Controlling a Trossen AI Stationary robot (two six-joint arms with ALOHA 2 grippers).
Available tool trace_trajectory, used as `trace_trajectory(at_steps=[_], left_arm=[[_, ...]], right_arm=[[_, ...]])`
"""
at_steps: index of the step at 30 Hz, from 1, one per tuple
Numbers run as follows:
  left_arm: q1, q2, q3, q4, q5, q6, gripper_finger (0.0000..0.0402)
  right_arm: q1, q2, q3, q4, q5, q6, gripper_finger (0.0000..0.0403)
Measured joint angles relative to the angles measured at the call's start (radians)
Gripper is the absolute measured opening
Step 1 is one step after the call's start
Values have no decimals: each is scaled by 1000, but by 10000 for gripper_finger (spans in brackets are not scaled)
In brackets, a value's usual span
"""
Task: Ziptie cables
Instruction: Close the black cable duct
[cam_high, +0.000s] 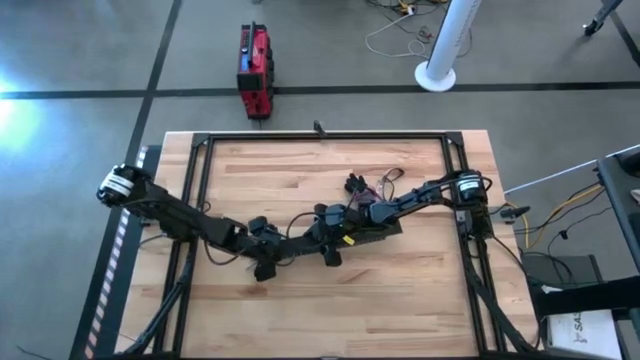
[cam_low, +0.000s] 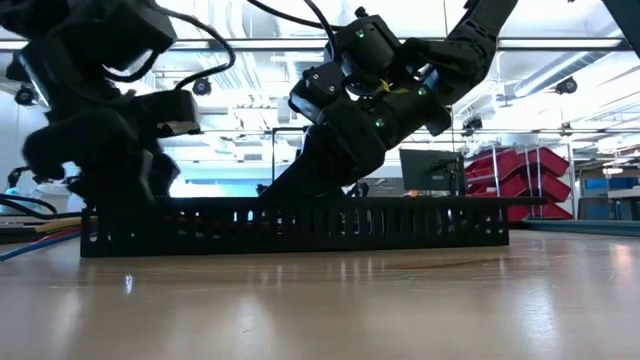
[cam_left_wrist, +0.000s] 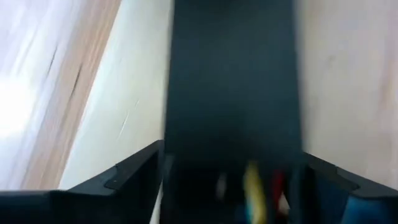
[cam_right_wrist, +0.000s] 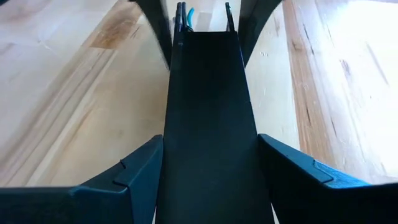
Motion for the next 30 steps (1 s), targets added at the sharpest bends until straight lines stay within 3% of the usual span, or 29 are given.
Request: trace_trajectory(at_steps=[6,12,20,26,30], left_arm=[[-25,-52,-21,-154,47,-115,303],[-58,-19,-100,2,-8,-154,293],[-55,70,-113,214,-30,-107,206],[-54,90,-88,222,-26,-64,205],[-46,91,-69,220,-36,-31,235]], right_arm=[[-3,-2,-3,-14,6,4,218],[-6,-1,-7,5,-15,-12,218],[-1,3,-11,56,-108,-19,218],[5,3,-10,66,-81,30,218],[14,6,4,65,-88,14,218]])
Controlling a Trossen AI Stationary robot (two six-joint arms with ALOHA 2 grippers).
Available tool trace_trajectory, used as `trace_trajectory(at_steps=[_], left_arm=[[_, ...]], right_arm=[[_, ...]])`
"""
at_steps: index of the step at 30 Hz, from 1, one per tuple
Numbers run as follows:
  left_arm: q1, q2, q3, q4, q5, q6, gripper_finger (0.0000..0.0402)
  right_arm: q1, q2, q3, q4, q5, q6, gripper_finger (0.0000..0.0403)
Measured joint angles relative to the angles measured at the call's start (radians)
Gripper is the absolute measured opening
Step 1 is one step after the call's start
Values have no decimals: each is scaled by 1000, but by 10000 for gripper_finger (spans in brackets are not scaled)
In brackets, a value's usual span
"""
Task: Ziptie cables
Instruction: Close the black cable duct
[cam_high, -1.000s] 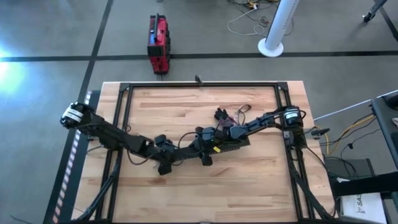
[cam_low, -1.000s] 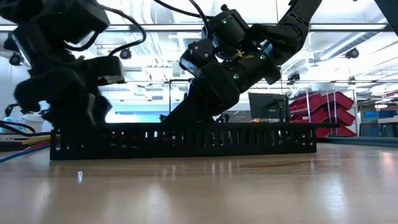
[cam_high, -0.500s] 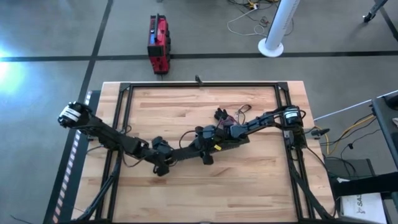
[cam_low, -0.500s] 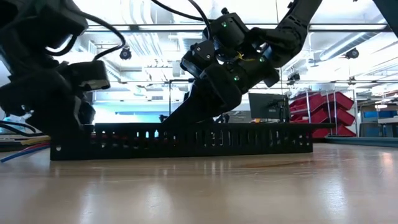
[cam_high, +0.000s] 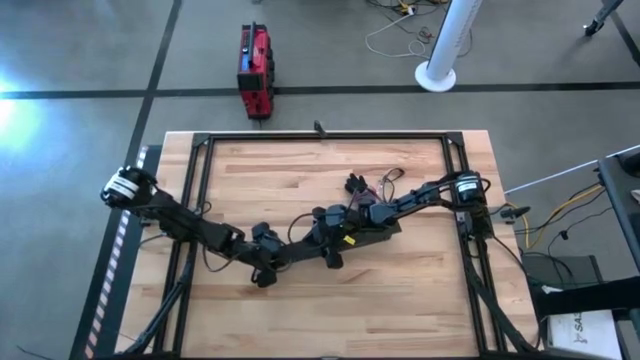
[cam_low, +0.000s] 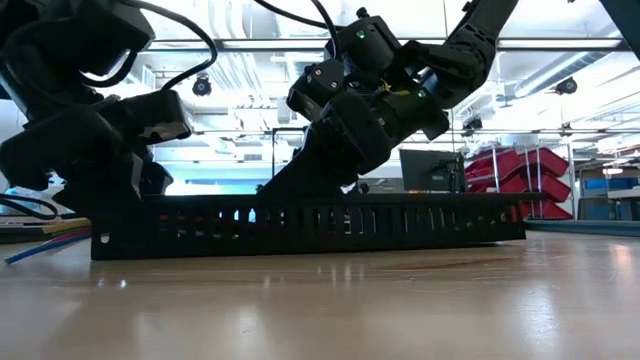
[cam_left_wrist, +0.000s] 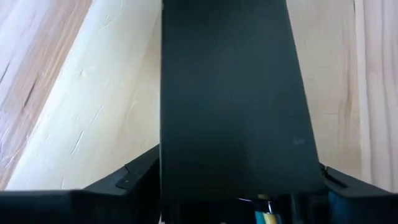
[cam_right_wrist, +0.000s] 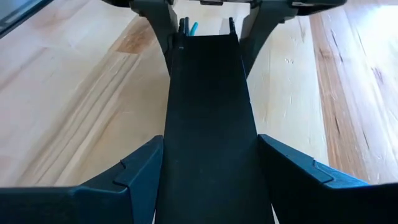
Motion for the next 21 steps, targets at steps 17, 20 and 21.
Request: trace_trajectory(at_steps=[17,20,21], left_arm=[[-15,-69,28,-139,2,-52,271],[-32,-62,15,-134,-8,-87,290],[-36,-61,11,-133,-9,-93,295]], right_arm=[[5,-6,-3,-45,56,-5,218],[4,-6,-4,-45,54,-8,218],[3,-6,-4,-46,53,-8,218]])
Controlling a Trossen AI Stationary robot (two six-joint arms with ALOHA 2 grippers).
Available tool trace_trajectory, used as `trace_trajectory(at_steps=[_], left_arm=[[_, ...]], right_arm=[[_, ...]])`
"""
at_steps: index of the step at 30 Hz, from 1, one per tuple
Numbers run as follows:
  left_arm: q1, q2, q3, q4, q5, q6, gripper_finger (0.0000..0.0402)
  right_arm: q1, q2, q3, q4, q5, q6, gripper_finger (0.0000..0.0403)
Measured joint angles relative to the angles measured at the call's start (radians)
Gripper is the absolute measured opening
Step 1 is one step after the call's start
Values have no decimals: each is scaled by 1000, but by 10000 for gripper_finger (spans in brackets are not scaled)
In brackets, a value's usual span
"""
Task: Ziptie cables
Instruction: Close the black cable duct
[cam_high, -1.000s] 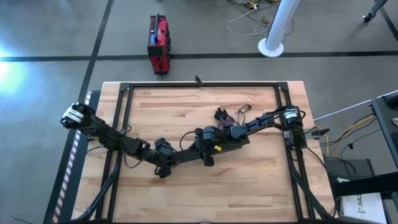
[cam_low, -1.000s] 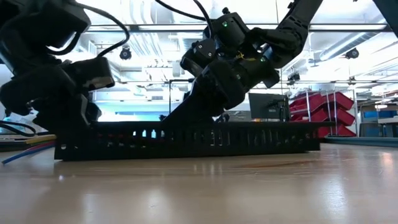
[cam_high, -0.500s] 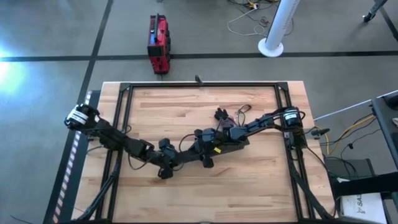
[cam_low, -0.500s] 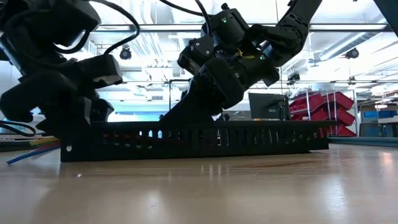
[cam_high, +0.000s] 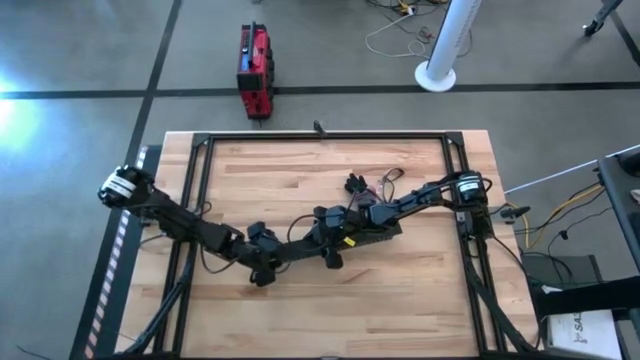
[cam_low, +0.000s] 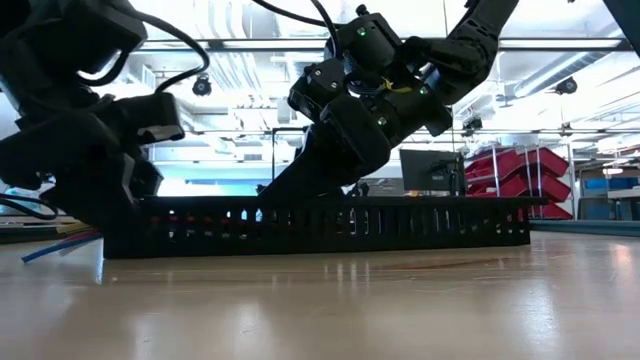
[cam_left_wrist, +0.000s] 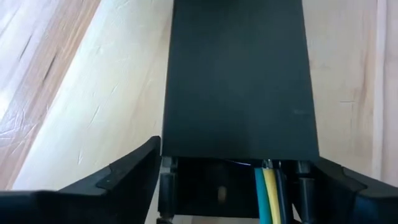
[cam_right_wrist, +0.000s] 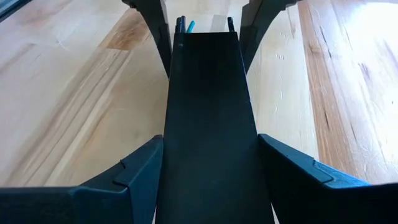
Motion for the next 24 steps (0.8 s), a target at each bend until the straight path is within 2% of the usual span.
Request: trace_trajectory(at_steps=[6,16,20,24], left_arm=[[-19,1,-27,29,-6,-10,299],[-28,1,-63,24,-19,-33,207],[-16,1,-67,72,-22,7,208],[-11,4,-63,92,-41,29,232]], right_arm=[[0,0,-1,-7,0,-1,218],[-11,3,-4,34,-20,1,218],[-11,7,10,47,-24,6,218],[-13,19,20,73,-24,4,218]])
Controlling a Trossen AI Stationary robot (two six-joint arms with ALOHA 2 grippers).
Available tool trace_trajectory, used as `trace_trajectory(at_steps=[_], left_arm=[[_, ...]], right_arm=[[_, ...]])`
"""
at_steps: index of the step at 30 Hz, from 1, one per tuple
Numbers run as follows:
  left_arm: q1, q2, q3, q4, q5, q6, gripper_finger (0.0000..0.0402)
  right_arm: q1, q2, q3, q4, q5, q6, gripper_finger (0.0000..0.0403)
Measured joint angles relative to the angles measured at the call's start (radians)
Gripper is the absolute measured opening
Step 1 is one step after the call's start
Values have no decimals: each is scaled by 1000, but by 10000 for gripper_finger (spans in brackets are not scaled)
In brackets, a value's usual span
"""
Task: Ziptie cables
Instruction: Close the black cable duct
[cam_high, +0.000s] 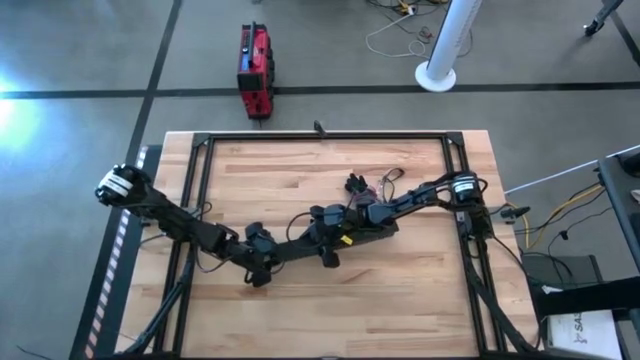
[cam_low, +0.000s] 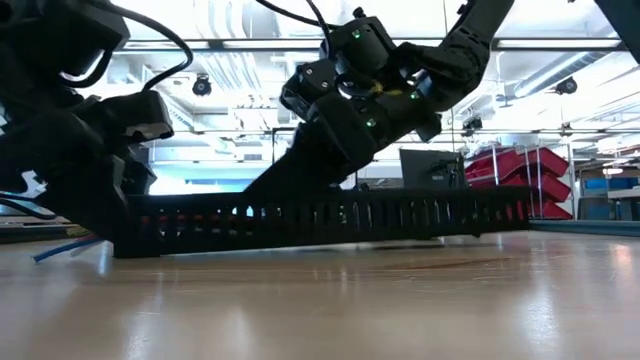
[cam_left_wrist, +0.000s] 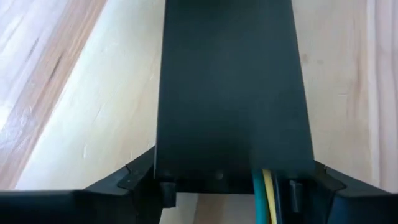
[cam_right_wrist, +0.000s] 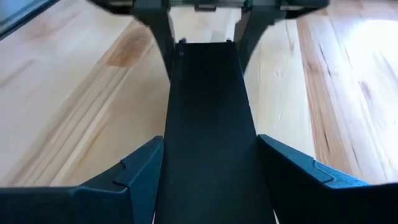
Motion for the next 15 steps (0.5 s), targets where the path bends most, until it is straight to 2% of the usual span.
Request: trace_trajectory(at_steps=[9,15], left_arm=[[4,-5,7,23,-25,9,222],[-3,-4,12,-58,-6,-41,230]], right_arm=[[0,106,99,8,-11,6,218],[-2,67,86,-53,-2,-11,218]])
